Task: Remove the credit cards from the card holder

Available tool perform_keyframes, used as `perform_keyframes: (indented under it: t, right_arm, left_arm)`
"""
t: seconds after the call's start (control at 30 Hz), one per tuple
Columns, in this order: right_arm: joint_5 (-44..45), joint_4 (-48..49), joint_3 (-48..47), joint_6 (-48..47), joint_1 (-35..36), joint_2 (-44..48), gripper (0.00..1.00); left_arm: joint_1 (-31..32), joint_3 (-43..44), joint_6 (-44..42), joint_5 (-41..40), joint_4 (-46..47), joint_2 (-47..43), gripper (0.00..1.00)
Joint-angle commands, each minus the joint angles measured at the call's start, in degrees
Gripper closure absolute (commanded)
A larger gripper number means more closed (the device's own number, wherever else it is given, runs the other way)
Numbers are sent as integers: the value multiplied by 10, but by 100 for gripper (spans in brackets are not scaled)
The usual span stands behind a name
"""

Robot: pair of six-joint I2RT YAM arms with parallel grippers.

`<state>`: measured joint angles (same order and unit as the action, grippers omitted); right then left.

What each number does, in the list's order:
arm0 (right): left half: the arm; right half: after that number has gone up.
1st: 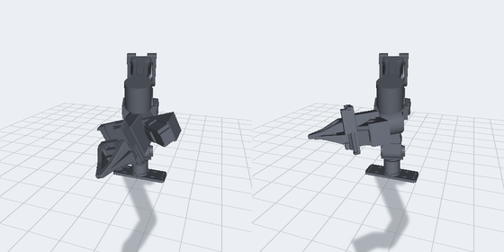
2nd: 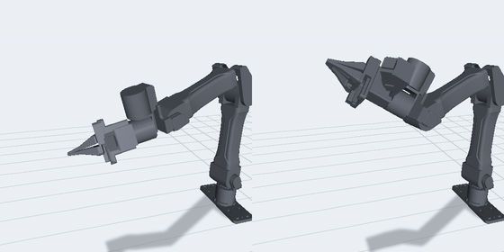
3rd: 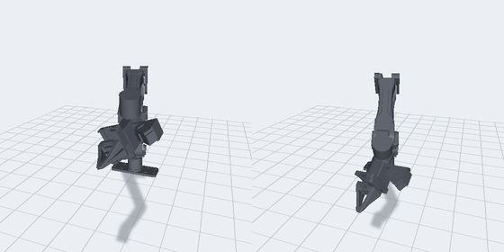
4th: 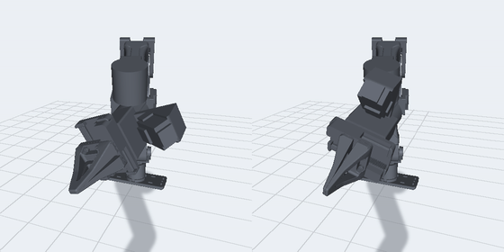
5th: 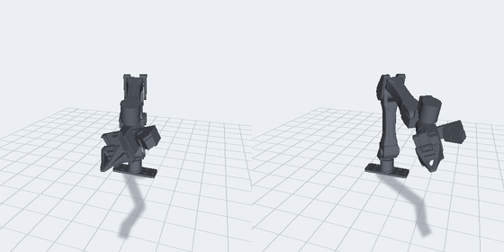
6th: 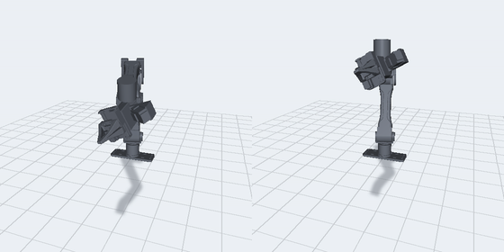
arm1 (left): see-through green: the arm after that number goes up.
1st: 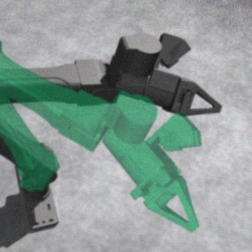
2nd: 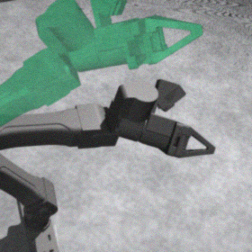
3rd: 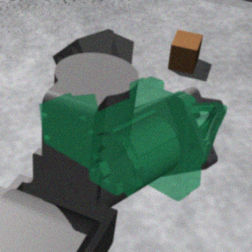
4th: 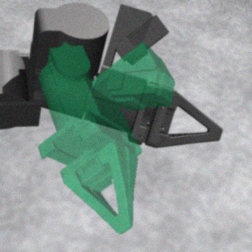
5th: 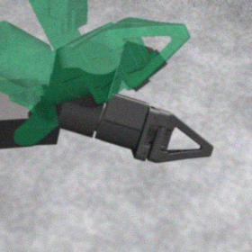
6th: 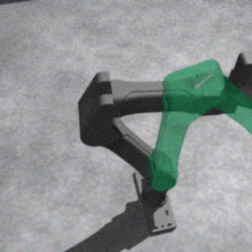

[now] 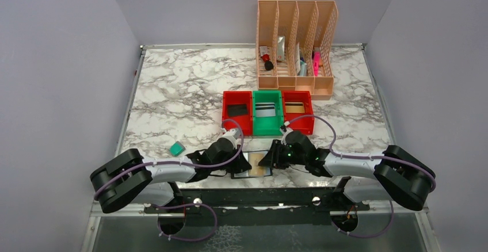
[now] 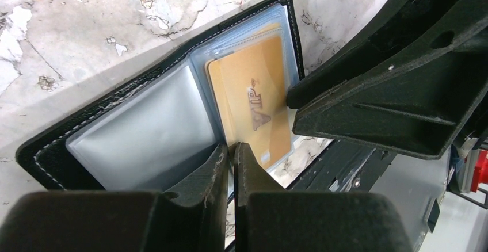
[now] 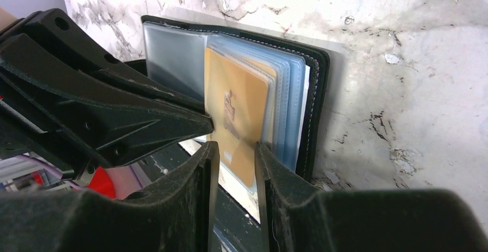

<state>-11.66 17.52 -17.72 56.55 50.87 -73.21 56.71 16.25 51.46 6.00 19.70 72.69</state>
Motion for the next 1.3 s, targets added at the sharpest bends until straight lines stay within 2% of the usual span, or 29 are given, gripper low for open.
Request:
perform_keyframes:
  t: [0.0, 0.6, 0.93, 1.1, 1.27]
  right_arm:
    - [29, -111, 27, -6, 3, -13, 65]
    - [37, -125, 9, -18, 3, -14, 67]
    - [12, -159, -55, -85, 3, 42, 62]
    - [-3, -152, -90, -101, 3, 42, 60]
    - [-32, -117, -111, -94, 3, -11, 59]
  left_arm:
    - [2, -14, -5, -15, -9, -22, 100]
    - [-34, -8, -52, -10, -94, -71, 100]
    - [-34, -5, -53, -1, -84, -69, 100]
    - [-33, -7, -51, -6, -83, -72, 91]
    - [-34, -7, -49, -7, -86, -74, 83]
